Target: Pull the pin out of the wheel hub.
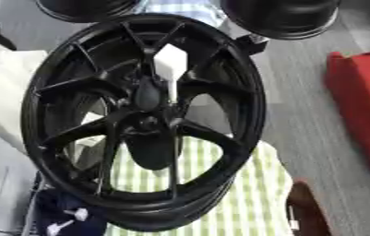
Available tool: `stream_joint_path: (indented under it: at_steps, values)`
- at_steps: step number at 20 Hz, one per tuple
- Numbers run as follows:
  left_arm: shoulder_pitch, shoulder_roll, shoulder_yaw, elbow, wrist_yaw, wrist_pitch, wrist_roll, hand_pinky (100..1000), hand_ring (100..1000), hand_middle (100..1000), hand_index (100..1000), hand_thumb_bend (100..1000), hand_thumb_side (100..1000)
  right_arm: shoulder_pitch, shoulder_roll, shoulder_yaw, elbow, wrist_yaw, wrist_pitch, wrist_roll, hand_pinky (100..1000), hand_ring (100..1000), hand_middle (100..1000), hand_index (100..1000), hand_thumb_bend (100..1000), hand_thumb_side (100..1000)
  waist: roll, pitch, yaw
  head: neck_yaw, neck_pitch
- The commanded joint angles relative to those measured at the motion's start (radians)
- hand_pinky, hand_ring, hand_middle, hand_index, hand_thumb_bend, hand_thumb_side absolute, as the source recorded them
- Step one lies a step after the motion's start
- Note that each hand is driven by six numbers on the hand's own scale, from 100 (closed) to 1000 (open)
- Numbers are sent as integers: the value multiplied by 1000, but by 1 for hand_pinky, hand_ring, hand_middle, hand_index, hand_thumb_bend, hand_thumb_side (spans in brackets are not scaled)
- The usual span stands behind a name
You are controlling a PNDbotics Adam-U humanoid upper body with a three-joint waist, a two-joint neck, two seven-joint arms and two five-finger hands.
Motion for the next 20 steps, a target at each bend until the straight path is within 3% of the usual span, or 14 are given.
stream_joint_path:
  at_steps: [1, 8, 14, 20]
  values:
    - [0, 13, 20, -59, -13, 11, 4, 738, 788, 731, 832, 888, 617, -62, -4, 27, -31, 76, -32, 84, 850, 778, 775, 826, 523, 398, 0, -3, 3, -27, -12]
    - [6, 5, 25, -89, -18, 23, 11, 738, 787, 731, 832, 889, 617, -156, 57, 73, -16, 161, -83, 218, 854, 787, 779, 827, 534, 378, -5, 25, 15, -61, -48]
    - [-6, 5, 32, -94, -14, 18, 18, 738, 787, 729, 832, 884, 616, -261, 180, 149, 37, 241, -189, 438, 878, 828, 802, 838, 544, 310, -16, 30, 36, -71, -71]
    - [-15, -3, 34, -97, -11, 15, 20, 739, 786, 727, 831, 881, 616, -286, 268, 167, 83, 282, -239, 498, 878, 830, 804, 838, 539, 307, -25, 22, 52, -40, -91]
